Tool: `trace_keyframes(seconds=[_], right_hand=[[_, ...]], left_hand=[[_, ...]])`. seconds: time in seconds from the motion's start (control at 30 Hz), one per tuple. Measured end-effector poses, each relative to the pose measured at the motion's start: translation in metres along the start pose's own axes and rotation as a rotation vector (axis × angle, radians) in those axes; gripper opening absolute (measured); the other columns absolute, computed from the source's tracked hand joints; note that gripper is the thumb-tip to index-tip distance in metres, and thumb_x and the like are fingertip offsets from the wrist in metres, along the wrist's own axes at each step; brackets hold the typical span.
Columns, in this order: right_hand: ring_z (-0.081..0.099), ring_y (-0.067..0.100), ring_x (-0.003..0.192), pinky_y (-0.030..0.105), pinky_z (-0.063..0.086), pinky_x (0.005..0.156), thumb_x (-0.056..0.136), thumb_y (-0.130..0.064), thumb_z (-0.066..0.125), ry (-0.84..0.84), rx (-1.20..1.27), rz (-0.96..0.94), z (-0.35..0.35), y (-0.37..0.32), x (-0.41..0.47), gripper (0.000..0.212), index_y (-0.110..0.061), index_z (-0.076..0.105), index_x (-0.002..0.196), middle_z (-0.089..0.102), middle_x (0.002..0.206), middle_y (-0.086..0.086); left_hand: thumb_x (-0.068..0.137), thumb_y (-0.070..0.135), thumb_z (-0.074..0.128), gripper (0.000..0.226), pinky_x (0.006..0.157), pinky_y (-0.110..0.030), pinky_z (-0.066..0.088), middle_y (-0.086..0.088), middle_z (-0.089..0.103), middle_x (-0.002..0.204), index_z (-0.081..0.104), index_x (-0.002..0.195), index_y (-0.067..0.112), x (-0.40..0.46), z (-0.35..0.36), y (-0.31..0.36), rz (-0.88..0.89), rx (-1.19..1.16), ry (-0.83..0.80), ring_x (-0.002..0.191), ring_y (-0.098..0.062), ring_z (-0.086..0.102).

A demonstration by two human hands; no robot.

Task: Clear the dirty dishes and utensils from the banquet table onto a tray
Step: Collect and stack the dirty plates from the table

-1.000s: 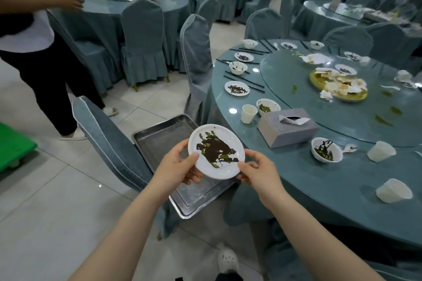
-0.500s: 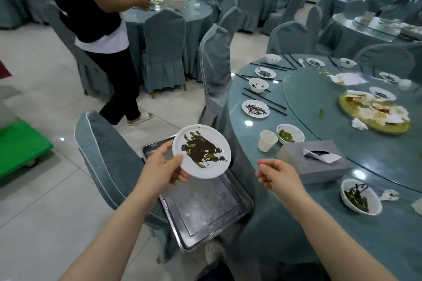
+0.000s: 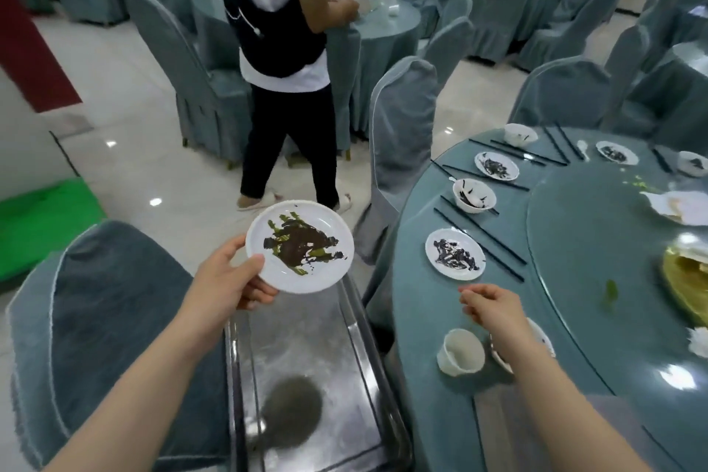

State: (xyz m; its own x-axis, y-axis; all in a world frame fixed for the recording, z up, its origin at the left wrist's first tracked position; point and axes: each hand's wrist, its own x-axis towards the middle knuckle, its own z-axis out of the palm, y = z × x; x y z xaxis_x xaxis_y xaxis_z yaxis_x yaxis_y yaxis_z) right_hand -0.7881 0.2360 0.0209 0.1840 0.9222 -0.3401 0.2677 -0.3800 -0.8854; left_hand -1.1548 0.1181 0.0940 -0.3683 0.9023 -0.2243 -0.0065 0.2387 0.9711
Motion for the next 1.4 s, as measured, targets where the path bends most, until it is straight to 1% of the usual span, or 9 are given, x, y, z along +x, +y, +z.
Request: trace_keyframes(seconds=[0.1, 0.23, 0.4, 0.53, 0.63, 0.73, 0.87, 1.17, 1.4], right_hand=[[0.056, 0.017, 0.052, 0.016, 0.045, 0.042, 0.081, -0.008, 0.065, 0.023, -0.043, 0.076, -0.001, 0.001, 0.053, 0.003, -0.010, 0.065, 0.083, 0.062, 0.062, 0.005], [0.056, 0.025, 0.053, 0.028, 0.046, 0.050, 0.081, -0.019, 0.066, 0.052, -0.129, 0.170, 0.005, 0.003, 0.111, 0.015, -0.009, 0.055, 0.080, 0.059, 0.069, 0.012], [0.059, 0.024, 0.041, 0.026, 0.046, 0.035, 0.081, -0.021, 0.067, 0.136, -0.232, 0.192, 0.012, 0.010, 0.151, 0.021, -0.008, 0.050, 0.084, 0.063, 0.077, 0.012], [0.069, 0.033, 0.065, 0.045, 0.058, 0.071, 0.082, -0.018, 0.063, 0.137, -0.263, 0.265, 0.020, 0.029, 0.165, 0.061, 0.004, 0.034, 0.131, 0.066, 0.074, 0.013], [0.068, 0.039, 0.078, 0.049, 0.056, 0.078, 0.075, 0.001, 0.059, 0.167, -0.201, 0.293, 0.020, 0.035, 0.167, 0.042, 0.006, 0.051, 0.116, 0.067, 0.081, 0.019], [0.068, 0.035, 0.058, 0.049, 0.058, 0.067, 0.073, 0.004, 0.048, 0.175, -0.178, 0.245, 0.026, 0.029, 0.151, 0.023, 0.000, 0.062, 0.091, 0.066, 0.066, 0.016], [0.064, 0.029, 0.047, 0.042, 0.057, 0.058, 0.072, -0.002, 0.046, 0.103, -0.201, 0.115, 0.038, 0.004, 0.116, 0.029, -0.011, 0.051, 0.099, 0.066, 0.071, 0.014], [0.058, 0.015, 0.040, 0.025, 0.049, 0.043, 0.077, -0.001, 0.048, -0.094, -0.128, -0.157, 0.098, -0.084, -0.007, 0.029, -0.019, 0.052, 0.101, 0.065, 0.063, 0.010], [0.052, 0.006, 0.036, 0.019, 0.040, 0.034, 0.080, 0.000, 0.049, -0.176, -0.086, -0.275, 0.181, -0.125, -0.147, 0.029, -0.025, 0.055, 0.092, 0.065, 0.069, 0.006]], left_hand=[[0.096, 0.017, 0.052, 0.033, 0.039, -0.020, 0.044, -0.018, 0.070, 0.066, 0.050, 0.125, 0.032, 0.021, 0.010, -0.002, -0.026, -0.022, 0.044, 0.049, -0.018, 0.064], [0.096, 0.015, 0.051, 0.035, 0.039, -0.020, 0.043, -0.018, 0.068, 0.064, 0.051, 0.127, 0.030, 0.036, 0.016, -0.007, -0.046, 0.009, 0.091, 0.049, -0.019, 0.063], [0.095, 0.014, 0.052, 0.038, 0.041, -0.021, 0.045, -0.015, 0.067, 0.062, 0.049, 0.131, 0.028, 0.040, 0.018, -0.013, -0.072, 0.027, 0.136, 0.048, -0.017, 0.061], [0.096, 0.013, 0.051, 0.038, 0.040, -0.021, 0.046, -0.014, 0.066, 0.059, 0.049, 0.129, 0.030, 0.043, 0.022, -0.018, -0.090, 0.045, 0.139, 0.046, -0.017, 0.060], [0.096, 0.014, 0.051, 0.038, 0.040, -0.021, 0.047, -0.014, 0.067, 0.060, 0.048, 0.128, 0.034, 0.040, 0.020, -0.021, -0.082, 0.062, 0.142, 0.046, -0.016, 0.061], [0.096, 0.015, 0.050, 0.037, 0.040, -0.020, 0.046, -0.014, 0.067, 0.060, 0.050, 0.126, 0.037, 0.034, 0.012, -0.022, -0.062, 0.070, 0.164, 0.047, -0.016, 0.061], [0.096, 0.015, 0.050, 0.035, 0.037, -0.020, 0.044, -0.014, 0.065, 0.057, 0.053, 0.124, 0.036, 0.029, -0.011, -0.015, -0.013, 0.044, 0.197, 0.044, -0.016, 0.060], [0.099, 0.014, 0.044, 0.028, 0.035, -0.016, 0.041, -0.007, 0.062, 0.049, 0.056, 0.106, 0.038, -0.008, -0.088, 0.005, 0.099, -0.067, 0.254, 0.037, -0.012, 0.056], [0.100, 0.017, 0.040, 0.025, 0.034, -0.015, 0.037, -0.011, 0.063, 0.051, 0.055, 0.119, 0.025, -0.073, -0.202, -0.011, 0.128, -0.070, 0.312, 0.036, -0.014, 0.054]])
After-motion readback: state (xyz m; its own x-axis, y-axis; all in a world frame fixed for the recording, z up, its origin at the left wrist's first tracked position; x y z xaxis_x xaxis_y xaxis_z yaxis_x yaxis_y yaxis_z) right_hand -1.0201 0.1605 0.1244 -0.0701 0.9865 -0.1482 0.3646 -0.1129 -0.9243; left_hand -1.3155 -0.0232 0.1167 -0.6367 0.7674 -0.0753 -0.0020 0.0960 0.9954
